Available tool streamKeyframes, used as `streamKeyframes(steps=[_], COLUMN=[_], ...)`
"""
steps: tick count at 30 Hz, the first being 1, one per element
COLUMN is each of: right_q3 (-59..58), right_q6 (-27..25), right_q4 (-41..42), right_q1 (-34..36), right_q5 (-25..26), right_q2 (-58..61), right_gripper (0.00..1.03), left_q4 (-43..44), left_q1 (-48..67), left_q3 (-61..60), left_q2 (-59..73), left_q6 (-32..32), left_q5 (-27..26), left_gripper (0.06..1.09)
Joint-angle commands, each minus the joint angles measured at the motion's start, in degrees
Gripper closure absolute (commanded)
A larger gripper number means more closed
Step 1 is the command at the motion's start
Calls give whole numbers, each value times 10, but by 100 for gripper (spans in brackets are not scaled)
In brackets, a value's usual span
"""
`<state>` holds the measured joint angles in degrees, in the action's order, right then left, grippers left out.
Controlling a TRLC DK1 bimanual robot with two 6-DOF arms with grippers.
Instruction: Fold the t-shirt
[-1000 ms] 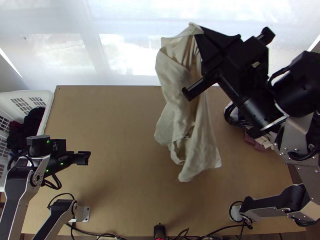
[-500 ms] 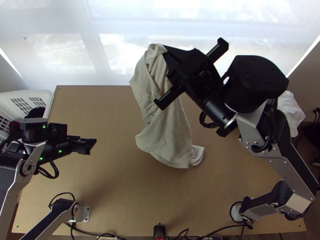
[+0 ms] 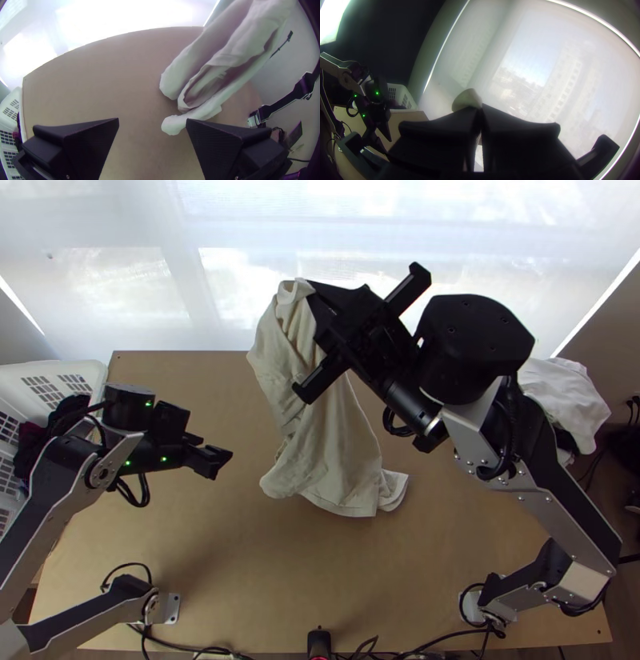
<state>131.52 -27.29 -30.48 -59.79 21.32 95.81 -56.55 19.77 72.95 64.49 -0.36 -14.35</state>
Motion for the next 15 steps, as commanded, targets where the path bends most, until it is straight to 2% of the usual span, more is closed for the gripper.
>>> streamKeyframes(steps=[1,8,15], right_q3=[0,5,7], right_q6=[-3,-8,-9], right_q4=[0,1,1], right_q1=[1,1,0], right_q5=[7,10,15], right_q2=[10,24,32], right_gripper=[100,100,100], left_q4=[9,12,70], left_q1=[87,188,231], left_q3=[-16,-38,-48], left_q2=[37,47,83], left_q6=[39,88,106], left_q5=[5,47,68], left_gripper=[11,11,11])
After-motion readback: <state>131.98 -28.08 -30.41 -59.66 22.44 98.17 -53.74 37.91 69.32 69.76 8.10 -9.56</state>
